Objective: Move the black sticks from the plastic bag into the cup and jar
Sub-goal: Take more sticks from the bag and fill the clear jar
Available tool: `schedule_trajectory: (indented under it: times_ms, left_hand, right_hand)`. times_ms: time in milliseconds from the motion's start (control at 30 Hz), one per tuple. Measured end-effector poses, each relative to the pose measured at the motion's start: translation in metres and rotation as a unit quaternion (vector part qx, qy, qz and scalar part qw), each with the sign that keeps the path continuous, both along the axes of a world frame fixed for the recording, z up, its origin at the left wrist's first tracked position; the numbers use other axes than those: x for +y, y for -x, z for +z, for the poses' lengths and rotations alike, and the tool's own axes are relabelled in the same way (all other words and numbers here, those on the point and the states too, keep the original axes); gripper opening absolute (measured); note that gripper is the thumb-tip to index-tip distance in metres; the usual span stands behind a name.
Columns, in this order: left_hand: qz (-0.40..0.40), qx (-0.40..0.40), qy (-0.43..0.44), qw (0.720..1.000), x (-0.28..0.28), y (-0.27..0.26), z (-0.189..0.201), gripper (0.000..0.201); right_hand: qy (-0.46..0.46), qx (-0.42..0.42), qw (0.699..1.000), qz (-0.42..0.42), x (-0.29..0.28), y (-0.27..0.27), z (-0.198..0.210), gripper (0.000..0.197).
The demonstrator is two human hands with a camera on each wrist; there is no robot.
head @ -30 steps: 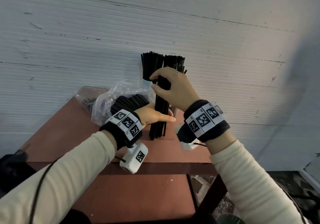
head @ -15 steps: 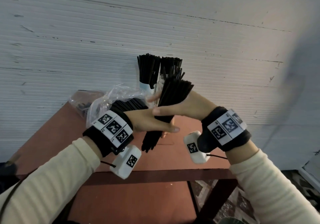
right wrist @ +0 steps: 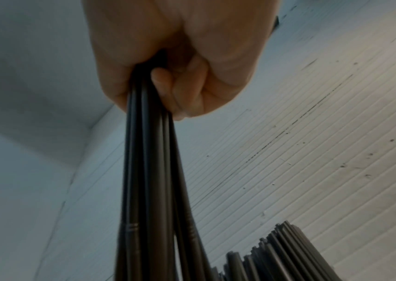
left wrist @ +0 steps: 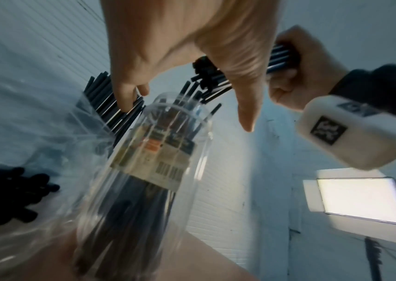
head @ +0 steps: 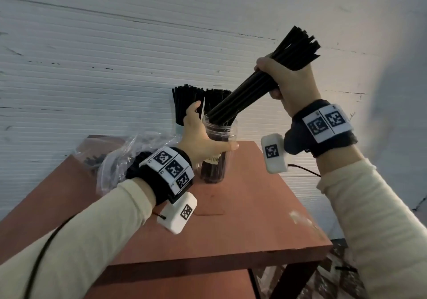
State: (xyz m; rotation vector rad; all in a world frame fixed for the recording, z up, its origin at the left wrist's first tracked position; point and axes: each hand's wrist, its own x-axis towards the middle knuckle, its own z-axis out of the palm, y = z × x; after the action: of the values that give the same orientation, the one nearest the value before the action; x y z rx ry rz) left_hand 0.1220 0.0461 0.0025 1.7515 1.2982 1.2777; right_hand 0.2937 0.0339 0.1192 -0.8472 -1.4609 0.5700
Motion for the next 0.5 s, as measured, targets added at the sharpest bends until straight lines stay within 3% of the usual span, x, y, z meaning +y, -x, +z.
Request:
schedule_trajectory:
  times_ms: [67, 200, 367, 500]
  left_hand:
    - [-0.028, -0.014, 0.039, 0.999, 0.010, -0.003, -0.001, 0.126]
    - [-0.032, -0.021, 0.063, 0.997, 0.018, -0.001, -0.007, 0.096]
    - [-0.050, -0.051, 0.049, 0.996, 0.018, 0.006, -0.013, 0.091]
    - [-0.037, -0.041, 0.046, 0.997, 0.024, 0.009, -0.018, 0.088]
  right_hand:
    - [0.012, 0.009, 1.000, -0.003, 0.013, -0.002, 0.004, 0.014]
    - [0.068, -0.024, 0.996, -0.055, 0.041, -0.003, 0.002, 0.021]
    - [0.150, -0.146, 0.977, -0.043, 0.063, 0.006, -0.002, 0.023]
    - [0.244, -0.275, 0.930, 0.006, 0.070, 0.017, -0.007, 0.037]
